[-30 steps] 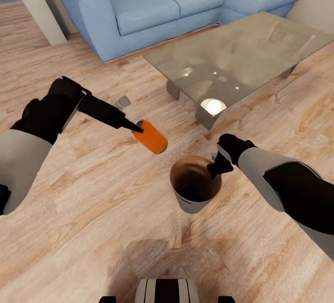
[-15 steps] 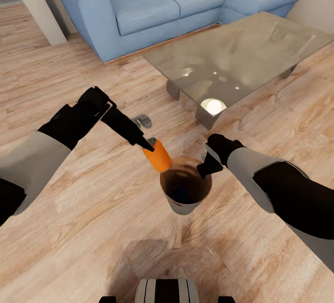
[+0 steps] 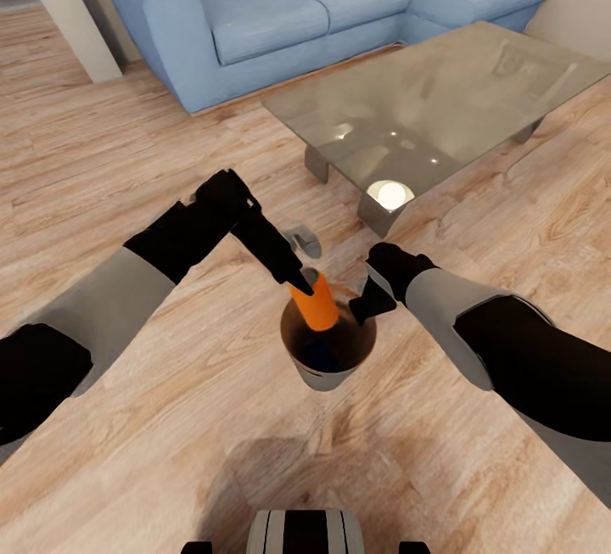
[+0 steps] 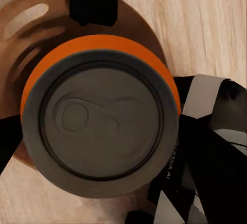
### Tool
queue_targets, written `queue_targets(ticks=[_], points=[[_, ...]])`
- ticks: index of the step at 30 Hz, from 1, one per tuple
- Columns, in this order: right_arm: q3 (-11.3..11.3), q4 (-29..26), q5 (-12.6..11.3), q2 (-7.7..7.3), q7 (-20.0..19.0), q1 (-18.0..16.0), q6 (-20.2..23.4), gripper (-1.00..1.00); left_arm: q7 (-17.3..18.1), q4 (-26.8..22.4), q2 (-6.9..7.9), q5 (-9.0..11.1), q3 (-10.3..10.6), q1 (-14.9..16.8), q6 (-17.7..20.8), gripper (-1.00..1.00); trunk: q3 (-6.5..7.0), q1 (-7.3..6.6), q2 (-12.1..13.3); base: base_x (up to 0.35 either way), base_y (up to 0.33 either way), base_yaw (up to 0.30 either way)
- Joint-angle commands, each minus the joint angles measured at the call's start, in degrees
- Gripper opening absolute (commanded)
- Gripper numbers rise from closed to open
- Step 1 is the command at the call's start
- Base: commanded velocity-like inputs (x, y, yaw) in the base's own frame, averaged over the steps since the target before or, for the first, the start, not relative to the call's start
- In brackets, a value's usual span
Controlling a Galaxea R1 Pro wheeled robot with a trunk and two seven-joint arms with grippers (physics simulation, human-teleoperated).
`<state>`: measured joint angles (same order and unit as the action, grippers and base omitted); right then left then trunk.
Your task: Put the three can of soda from the living room inside the tash can in the kitchen.
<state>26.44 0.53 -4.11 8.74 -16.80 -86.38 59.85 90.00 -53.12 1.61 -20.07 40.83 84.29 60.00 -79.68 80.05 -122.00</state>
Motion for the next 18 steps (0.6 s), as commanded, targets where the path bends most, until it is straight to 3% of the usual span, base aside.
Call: queue_targets(ticks=[1, 3, 8, 18], points=[[-0.94, 0.00, -1.10, 0.09, -0.11, -0.01, 0.15, -1.00, 0.00, 0.02, -0.84, -1.42, 0.05, -0.55, 0.00, -1.00, 0.00, 0.00, 0.00, 0.000, 0.000, 0.000], [-0.95, 0.00, -1.09, 0.12, -0.09, -0.01, 0.15, -1.00, 0.00, 0.03, -1.62, -3.63, 0.09, -1.65, 0.00, -1.00, 0.00, 0.00, 0.00, 0.000, 0.000, 0.000], [-0.95, 0.00, -1.13, 0.35, -0.13, -0.02, 0.15, -1.00, 0.00, 0.48, -2.87, -7.00, 0.12, -4.27, 0.00, -1.00, 0.00, 0.00, 0.00, 0.000, 0.000, 0.000], [-1.00, -0.08, -1.16, 0.77, -0.15, -0.02, 0.15, -1.00, -3.53, 0.55, -4.34, -7.42, 0.07, -8.74, 0.00, -1.00, 0.00, 0.00, 0.00, 0.000, 0.000, 0.000]])
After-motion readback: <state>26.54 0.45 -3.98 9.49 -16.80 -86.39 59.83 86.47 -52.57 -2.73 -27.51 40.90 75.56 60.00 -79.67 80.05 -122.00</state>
